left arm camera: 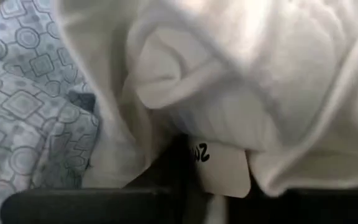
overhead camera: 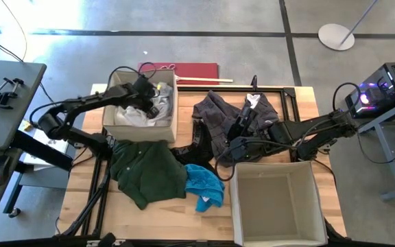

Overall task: Sort clothes
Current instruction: Put the white underwear into the top laundry organizer, then put the black boxer into the bottom laundry organizer

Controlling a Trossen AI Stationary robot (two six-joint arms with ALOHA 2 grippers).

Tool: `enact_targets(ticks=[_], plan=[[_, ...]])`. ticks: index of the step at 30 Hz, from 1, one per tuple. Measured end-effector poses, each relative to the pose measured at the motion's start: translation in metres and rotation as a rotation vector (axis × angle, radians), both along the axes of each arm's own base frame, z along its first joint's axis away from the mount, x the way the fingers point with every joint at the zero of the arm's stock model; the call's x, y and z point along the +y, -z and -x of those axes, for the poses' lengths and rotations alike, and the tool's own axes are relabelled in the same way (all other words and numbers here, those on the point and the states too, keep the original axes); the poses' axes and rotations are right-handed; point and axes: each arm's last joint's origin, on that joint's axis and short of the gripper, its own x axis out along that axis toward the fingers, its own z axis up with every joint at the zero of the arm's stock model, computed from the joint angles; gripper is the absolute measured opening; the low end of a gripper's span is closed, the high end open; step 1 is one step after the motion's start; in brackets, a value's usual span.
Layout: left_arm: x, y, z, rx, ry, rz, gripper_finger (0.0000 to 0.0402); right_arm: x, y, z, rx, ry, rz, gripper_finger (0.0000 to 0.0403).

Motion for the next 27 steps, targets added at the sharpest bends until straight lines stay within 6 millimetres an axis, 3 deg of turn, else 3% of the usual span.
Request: enact_targets(ticks=[3, 9, 14, 22, 27], plan=[[-0.008, -0.016, 0.005, -0.003, -0.012, 0.002, 0.0047, -0.005, -0.002, -0.003, -0.015, 0.011, 0.023, 0.0146], [-0.030, -0.084, 0.013, -0.136, 0.025, -0.142, 0.0044, -0.024, -0.001, -0.008, -0.030, 0.068, -0.020, 0.0146], [-0.055, -0.121, 0.030, -0.233, 0.002, -0.267, 0.0044, -0.046, 0.012, -0.024, 0.032, 0.070, -0.085, 0.0146], [-0.078, -0.134, 0.036, -0.333, 0.057, -0.296, 0.0044, -0.062, 0.056, -0.085, 0.092, -0.263, -0.226, 0.0146], [-0.079, -0.116, 0.027, -0.328, 0.091, -0.281, 0.0044, -0.061, 0.101, -0.118, 0.144, -0.353, -0.255, 0.0146]])
